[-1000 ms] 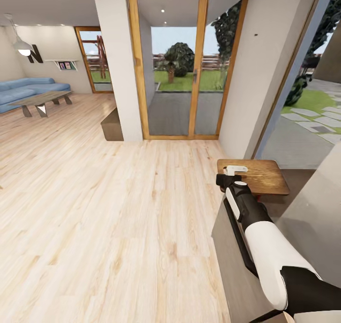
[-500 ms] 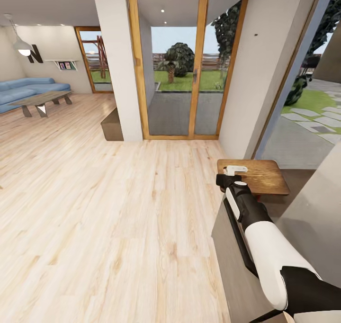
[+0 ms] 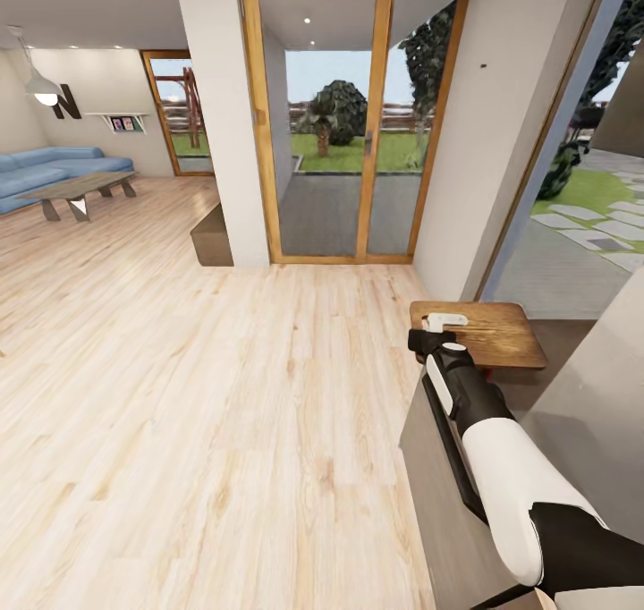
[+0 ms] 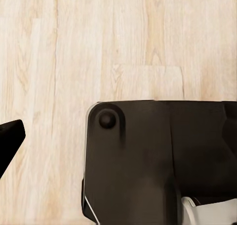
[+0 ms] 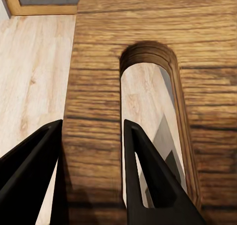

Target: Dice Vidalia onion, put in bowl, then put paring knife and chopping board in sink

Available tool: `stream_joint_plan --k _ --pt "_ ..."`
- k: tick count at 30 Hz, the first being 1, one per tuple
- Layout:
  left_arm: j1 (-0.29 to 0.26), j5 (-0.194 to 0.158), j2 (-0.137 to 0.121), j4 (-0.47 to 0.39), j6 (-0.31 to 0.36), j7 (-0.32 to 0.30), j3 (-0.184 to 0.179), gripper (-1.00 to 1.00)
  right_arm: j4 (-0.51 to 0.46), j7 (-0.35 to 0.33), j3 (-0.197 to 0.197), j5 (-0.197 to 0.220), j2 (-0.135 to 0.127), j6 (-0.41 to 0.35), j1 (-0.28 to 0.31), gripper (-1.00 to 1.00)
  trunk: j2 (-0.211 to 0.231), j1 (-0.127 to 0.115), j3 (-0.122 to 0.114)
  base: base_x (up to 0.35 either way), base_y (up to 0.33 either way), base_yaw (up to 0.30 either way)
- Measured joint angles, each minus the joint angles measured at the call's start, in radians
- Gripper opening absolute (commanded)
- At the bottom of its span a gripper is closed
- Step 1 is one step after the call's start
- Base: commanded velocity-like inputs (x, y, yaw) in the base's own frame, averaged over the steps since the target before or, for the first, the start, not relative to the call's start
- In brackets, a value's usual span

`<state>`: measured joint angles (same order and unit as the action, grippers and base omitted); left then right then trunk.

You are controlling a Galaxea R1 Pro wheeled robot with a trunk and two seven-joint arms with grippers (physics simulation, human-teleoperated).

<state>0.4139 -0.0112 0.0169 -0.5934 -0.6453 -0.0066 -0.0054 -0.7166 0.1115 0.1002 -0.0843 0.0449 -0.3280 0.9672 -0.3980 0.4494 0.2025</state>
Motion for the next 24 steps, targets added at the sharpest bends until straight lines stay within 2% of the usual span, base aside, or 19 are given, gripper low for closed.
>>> stream_joint_plan --k 7,10,11,12,13,14,15,16,17,18,19,20,21,23,24 --pt "0.000 0.000 0.000 0.003 0.000 0.001 0.001 1.00 -0.018 0.001 0.002 -0.007 -0.008 -0.003 0.000 -1.00 0.000 0.000 0.000 0.000 0.000 0.000" --pt "0.000 -0.001 0.000 0.004 0.000 0.001 0.001 1.00 -0.063 -0.001 0.004 -0.014 -0.049 -0.013 0.000 -1.00 0.000 0.000 0.000 0.000 0.000 0.000" --pt "0.000 -0.001 0.000 0.005 0.000 0.001 0.001 1.00 -0.091 -0.002 0.004 -0.008 -0.072 -0.030 0.000 -1.00 0.000 0.000 0.000 0.000 0.000 0.000" --pt "0.000 -0.001 0.000 0.005 0.000 0.001 0.001 1.00 -0.108 -0.002 0.004 -0.025 -0.086 -0.045 0.001 -1.00 0.000 0.000 0.000 0.000 0.000 0.000" --pt "0.000 -0.001 0.000 0.006 0.000 0.001 0.001 1.00 -0.140 -0.007 0.004 -0.013 -0.108 -0.078 0.000 -1.00 0.000 0.000 0.000 0.000 0.000 0.000" --pt "0.000 -0.001 0.000 0.007 0.000 0.001 0.001 1.00 -0.177 -0.016 0.004 -0.036 -0.137 -0.117 0.000 -1.00 0.000 0.000 0.000 0.000 0.000 0.000" --pt "0.000 -0.001 0.000 0.008 0.000 0.001 0.001 1.00 -0.199 -0.025 0.003 -0.038 -0.153 -0.136 0.000 -1.00 0.000 0.000 0.000 0.000 0.000 0.000" --pt "0.000 -0.001 0.000 0.009 0.000 0.001 0.001 1.00 -0.239 -0.050 0.000 -0.019 -0.185 -0.165 0.000 -1.00 0.000 0.000 0.000 0.000 0.000 0.000" --pt "0.000 -0.001 0.000 0.009 0.000 0.001 0.001 1.00 -0.277 -0.088 -0.003 -0.055 -0.226 -0.189 0.001 -1.00 0.000 0.000 0.000 0.000 0.000 0.000" --pt "0.000 -0.001 0.000 0.010 0.000 0.001 0.001 1.00 -0.294 -0.114 -0.007 -0.066 -0.249 -0.197 0.001 -1.00 -0.001 0.000 0.000 0.000 0.000 0.000" --pt "0.000 0.000 0.000 0.011 0.000 0.001 0.001 1.00 -0.316 -0.169 -0.019 -0.046 -0.291 -0.210 0.000 -1.00 0.000 0.000 0.000 0.000 0.000 0.000" --pt "0.000 0.000 0.000 0.011 0.000 0.001 0.001 1.00 -0.326 -0.200 -0.024 -0.089 -0.314 -0.213 0.000 -1.00 0.000 0.000 0.000 0.000 0.000 0.000" --pt "0.000 0.000 0.000 0.011 0.000 0.001 0.001 1.00 -0.338 -0.274 -0.034 -0.093 -0.353 -0.222 0.000 -1.00 0.000 0.000 0.000 0.000 0.000 0.000" --pt "0.000 0.000 0.000 0.012 0.000 0.001 0.001 1.00 -0.354 -0.439 -0.044 -0.183 -0.425 -0.227 0.000 -1.00 0.000 0.000 0.000 0.000 0.000 0.000" --pt "0.000 0.000 0.000 0.012 0.000 0.001 0.001 1.00 -0.358 -0.529 -0.046 -0.227 -0.453 -0.229 0.000 -1.00 0.000 0.000 0.000 0.000 0.000 0.000"
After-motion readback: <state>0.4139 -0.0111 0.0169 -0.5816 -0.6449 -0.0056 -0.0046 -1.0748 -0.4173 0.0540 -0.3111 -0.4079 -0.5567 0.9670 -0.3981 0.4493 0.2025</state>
